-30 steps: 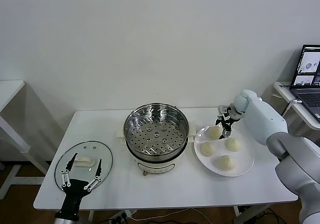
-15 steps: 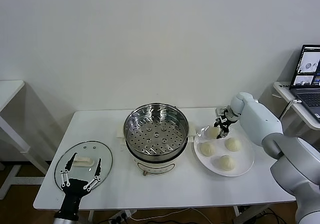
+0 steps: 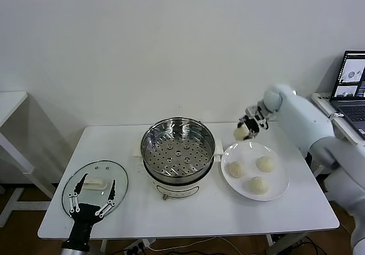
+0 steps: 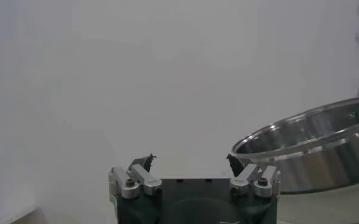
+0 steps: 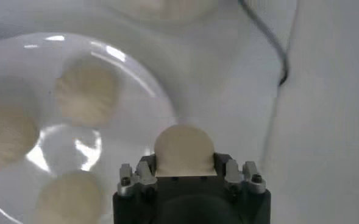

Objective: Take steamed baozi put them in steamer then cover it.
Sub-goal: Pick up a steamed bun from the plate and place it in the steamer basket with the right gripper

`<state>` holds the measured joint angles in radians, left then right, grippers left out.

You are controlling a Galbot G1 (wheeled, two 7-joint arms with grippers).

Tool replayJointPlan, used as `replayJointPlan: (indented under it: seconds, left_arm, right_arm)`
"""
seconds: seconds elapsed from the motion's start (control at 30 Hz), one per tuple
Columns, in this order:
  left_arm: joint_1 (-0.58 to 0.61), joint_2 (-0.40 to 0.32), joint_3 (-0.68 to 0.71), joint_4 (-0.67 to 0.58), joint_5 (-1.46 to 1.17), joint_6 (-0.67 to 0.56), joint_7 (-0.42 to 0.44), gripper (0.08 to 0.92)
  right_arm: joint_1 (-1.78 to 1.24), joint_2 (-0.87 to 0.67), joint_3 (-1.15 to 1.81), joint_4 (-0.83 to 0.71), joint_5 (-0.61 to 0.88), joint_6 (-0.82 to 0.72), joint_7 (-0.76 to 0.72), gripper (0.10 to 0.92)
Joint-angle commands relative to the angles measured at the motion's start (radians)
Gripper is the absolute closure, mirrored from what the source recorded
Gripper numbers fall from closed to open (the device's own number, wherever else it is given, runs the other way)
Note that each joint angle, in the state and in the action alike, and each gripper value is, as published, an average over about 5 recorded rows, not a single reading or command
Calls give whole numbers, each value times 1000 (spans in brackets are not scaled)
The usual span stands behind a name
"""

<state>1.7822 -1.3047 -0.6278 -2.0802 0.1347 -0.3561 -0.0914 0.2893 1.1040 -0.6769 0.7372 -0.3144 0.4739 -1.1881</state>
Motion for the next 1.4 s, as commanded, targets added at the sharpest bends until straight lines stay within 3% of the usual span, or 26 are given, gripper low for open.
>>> replayJointPlan:
  seconds: [0.03,0.33,0.8,1.4]
  left_arm:
    - [0,-2,2,-6,1,0,-1,177]
    - [-1,-4,2,3,0,-15,-2,177]
    - [2,-6,-8,13,0,-37,-3,177]
    - [2,-8,-11,25,0,-49,-4,177]
  right_arm:
    - [215,1,-194,291,97,221,-42,381]
    - [199,142,-235,344,42,329,-62,375]
    - [50,310,-192,124,-195,331,16,372]
    - [-21,383,-160,13,-273,322,45,372]
